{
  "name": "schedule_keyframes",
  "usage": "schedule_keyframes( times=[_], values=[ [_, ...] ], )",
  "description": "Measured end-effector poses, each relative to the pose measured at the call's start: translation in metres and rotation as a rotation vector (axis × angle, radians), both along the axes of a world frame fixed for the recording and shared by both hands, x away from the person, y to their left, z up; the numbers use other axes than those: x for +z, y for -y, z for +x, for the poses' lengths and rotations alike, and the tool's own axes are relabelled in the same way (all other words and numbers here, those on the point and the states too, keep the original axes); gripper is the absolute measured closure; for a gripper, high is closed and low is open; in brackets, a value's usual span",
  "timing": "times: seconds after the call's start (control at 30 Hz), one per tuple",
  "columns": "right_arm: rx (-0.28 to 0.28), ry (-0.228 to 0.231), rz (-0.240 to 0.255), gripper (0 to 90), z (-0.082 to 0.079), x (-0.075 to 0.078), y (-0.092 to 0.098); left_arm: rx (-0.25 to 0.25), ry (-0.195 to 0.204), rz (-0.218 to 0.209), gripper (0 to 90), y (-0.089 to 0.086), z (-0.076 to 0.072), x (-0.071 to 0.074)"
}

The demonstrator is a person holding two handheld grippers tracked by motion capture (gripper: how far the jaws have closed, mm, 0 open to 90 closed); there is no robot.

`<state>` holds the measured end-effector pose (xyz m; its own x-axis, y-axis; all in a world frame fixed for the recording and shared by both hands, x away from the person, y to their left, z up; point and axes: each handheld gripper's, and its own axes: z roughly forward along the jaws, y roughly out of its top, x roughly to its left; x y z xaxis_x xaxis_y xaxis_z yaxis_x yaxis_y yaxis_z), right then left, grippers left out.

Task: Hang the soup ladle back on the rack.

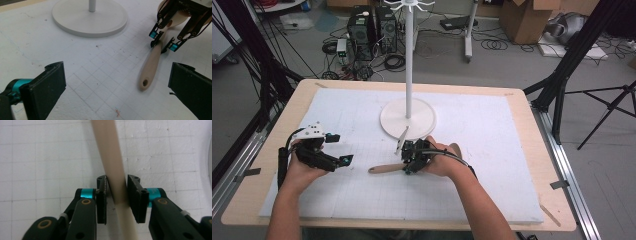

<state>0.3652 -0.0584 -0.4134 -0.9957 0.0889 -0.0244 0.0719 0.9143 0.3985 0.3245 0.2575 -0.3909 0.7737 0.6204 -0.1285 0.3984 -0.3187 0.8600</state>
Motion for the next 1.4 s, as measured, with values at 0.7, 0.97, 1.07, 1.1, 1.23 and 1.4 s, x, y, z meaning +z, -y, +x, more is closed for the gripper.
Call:
schedule_keyframes(
  times=[0.7,0.97,1.07,1.1,1.23,1.4],
  values=[
    [-0.1,0.078,0.216,75.6,0.002,0.029,0.034,-0.004,0.007,-0.011,1.7,-0.002,0.0,0.002],
    [-0.167,0.124,0.385,75.6,-0.003,0.057,0.071,-0.019,0.01,-0.013,1.7,0.001,0.0,0.002],
    [-0.199,0.141,0.447,75.6,-0.003,0.064,0.085,-0.015,0.008,-0.018,1.7,0.0,-0.001,0.002],
    [-0.212,0.147,0.469,75.6,-0.003,0.067,0.089,-0.017,0.007,-0.019,1.7,0.0,-0.001,0.002],
    [-0.258,0.153,0.579,75.6,0.0,0.079,0.109,-0.02,0.009,-0.016,1.8,0.001,0.0,0.002],
    [-0.323,0.188,0.662,75.5,0.007,0.094,0.131,-0.028,0.01,-0.017,1.7,0.007,-0.001,0.004]
  ],
)
